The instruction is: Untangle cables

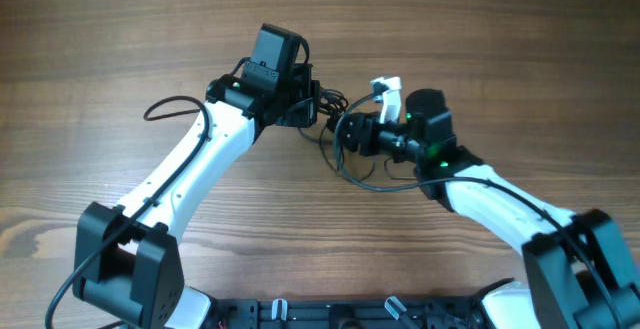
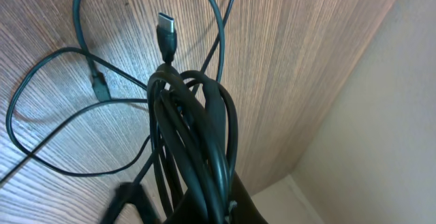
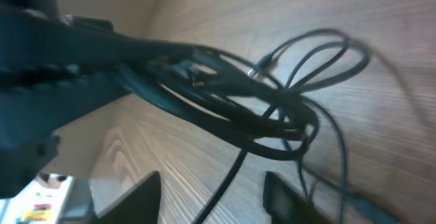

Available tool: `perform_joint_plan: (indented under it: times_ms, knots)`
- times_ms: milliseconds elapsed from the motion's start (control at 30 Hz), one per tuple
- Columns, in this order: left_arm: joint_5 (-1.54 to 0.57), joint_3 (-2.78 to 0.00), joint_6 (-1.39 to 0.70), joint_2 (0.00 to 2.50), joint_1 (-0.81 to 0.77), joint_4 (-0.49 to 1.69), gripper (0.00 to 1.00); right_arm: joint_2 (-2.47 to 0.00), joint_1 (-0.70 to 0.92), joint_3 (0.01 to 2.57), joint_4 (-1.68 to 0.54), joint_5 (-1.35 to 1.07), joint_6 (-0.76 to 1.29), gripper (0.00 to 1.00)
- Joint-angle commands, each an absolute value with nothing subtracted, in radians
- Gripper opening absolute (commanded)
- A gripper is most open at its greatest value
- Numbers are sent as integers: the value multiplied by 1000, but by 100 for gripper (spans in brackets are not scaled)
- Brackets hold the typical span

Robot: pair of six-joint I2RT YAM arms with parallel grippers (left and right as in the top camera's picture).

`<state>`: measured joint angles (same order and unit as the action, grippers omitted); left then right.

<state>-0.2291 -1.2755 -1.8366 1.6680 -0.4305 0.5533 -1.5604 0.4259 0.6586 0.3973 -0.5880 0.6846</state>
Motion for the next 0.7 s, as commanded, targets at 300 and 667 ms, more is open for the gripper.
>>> perform_joint_plan:
  times_ms: [300,667]
  knots:
    - [-2,-1288,-1784,1645,-407,636,4,-1530,382,662,539,-886,728,5]
    - [39,-1288,-1789,1645,-226,700,4,-1179,168,662,-43,-638,574,4]
